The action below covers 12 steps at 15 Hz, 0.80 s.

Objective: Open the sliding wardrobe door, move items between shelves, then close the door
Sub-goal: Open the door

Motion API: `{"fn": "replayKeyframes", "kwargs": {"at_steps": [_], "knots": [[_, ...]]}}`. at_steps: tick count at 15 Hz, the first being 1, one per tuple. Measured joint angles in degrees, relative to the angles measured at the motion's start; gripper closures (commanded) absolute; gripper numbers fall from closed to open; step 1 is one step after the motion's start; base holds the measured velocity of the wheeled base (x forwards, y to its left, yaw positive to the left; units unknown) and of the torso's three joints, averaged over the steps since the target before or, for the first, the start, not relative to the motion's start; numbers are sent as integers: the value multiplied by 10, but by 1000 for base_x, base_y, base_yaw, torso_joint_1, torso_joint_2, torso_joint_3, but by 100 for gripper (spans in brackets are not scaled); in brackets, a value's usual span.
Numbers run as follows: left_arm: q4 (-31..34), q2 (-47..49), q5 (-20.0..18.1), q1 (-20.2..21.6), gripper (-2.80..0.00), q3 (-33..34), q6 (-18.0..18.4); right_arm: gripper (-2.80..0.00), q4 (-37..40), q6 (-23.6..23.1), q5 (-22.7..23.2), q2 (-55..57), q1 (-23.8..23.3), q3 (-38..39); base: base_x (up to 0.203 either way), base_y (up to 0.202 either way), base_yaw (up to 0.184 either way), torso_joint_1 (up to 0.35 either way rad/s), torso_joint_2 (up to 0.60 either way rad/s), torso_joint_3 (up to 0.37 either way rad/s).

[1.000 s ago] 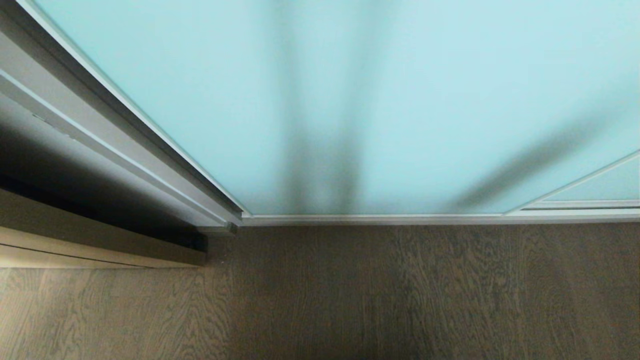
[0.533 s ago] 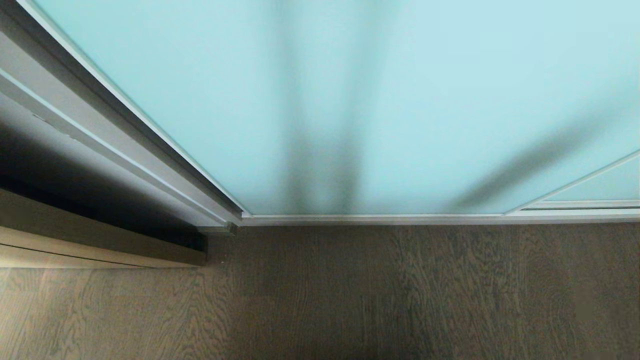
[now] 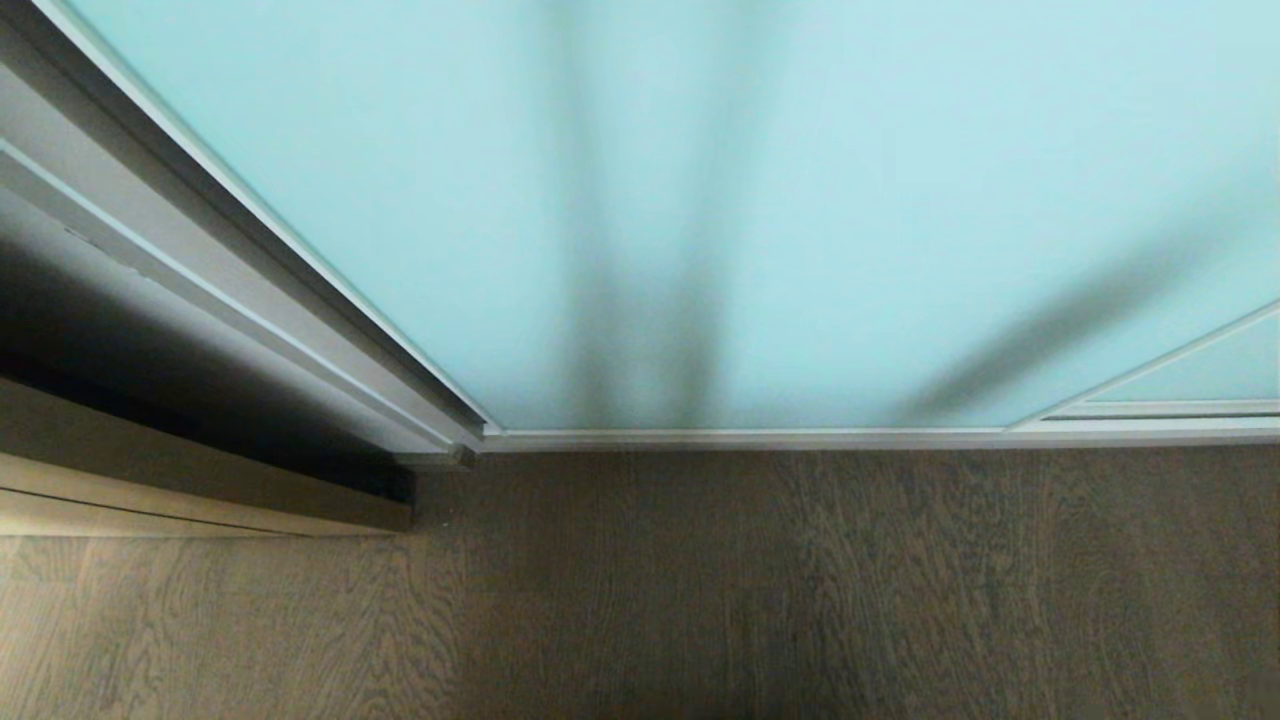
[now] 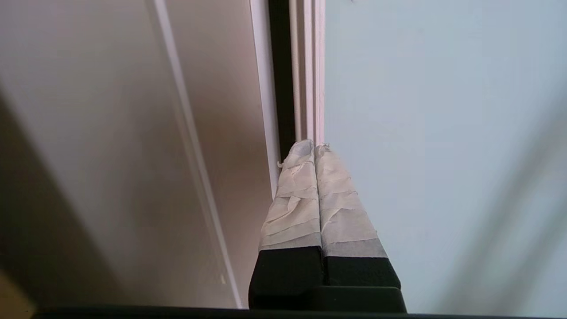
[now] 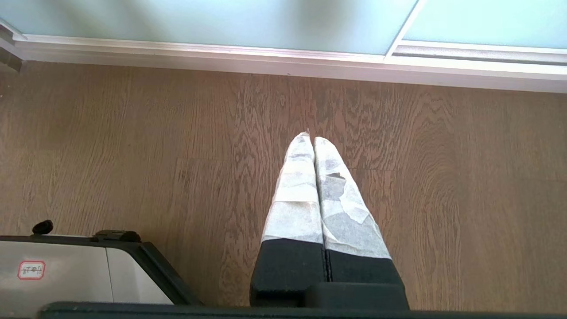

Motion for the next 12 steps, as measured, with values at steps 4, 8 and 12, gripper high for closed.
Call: {"fn": "replayKeyframes", "kwargs": {"at_steps": [4, 8, 12], "knots": [[-7, 41, 0, 0, 0, -19, -1, 0, 0, 0, 0, 0, 0, 0, 0, 0, 0, 0, 0, 0], [-15, 69, 0, 0, 0, -24, -4, 0, 0, 0, 0, 0, 0, 0, 0, 0, 0, 0, 0, 0], [-42, 100, -1, 0, 0, -26, -6, 0, 0, 0, 1, 0, 0, 0, 0, 0, 0, 0, 0, 0]]}}
